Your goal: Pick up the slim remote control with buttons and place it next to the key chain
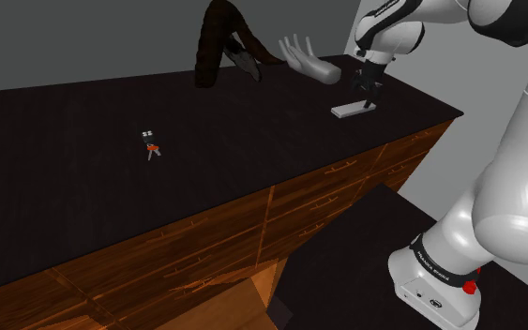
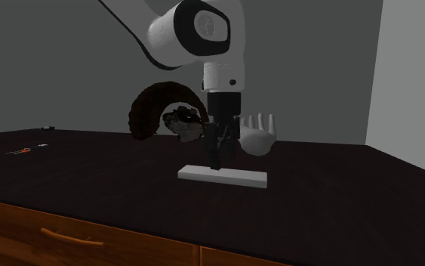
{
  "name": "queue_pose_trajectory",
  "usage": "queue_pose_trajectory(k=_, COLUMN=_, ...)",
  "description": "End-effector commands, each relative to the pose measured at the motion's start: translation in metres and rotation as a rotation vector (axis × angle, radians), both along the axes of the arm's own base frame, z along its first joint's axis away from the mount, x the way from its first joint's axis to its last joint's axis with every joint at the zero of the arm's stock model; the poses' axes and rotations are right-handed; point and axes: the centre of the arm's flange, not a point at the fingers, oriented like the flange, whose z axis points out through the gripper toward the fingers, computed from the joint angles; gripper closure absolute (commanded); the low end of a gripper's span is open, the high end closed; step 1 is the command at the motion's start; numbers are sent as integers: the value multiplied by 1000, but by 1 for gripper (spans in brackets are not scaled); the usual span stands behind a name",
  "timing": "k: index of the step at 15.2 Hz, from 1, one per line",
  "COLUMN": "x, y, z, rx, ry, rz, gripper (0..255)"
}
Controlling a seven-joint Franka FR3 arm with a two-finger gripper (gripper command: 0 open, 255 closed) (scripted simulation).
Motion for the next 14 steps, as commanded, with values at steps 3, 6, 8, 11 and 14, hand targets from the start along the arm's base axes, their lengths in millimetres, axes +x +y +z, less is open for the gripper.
queue_pose_trajectory(k=3, x=3, y=0, z=-21, rx=1, ry=-1, rz=7, gripper=0)
queue_pose_trajectory(k=6, x=3, y=0, z=-34, rx=1, ry=-1, rz=7, gripper=0)
queue_pose_trajectory(k=8, x=3, y=0, z=-34, rx=1, ry=-1, rz=7, gripper=0)
queue_pose_trajectory(k=11, x=3, y=0, z=-34, rx=1, ry=-1, rz=7, gripper=0)
queue_pose_trajectory(k=14, x=3, y=0, z=-34, rx=1, ry=-1, rz=7, gripper=255)
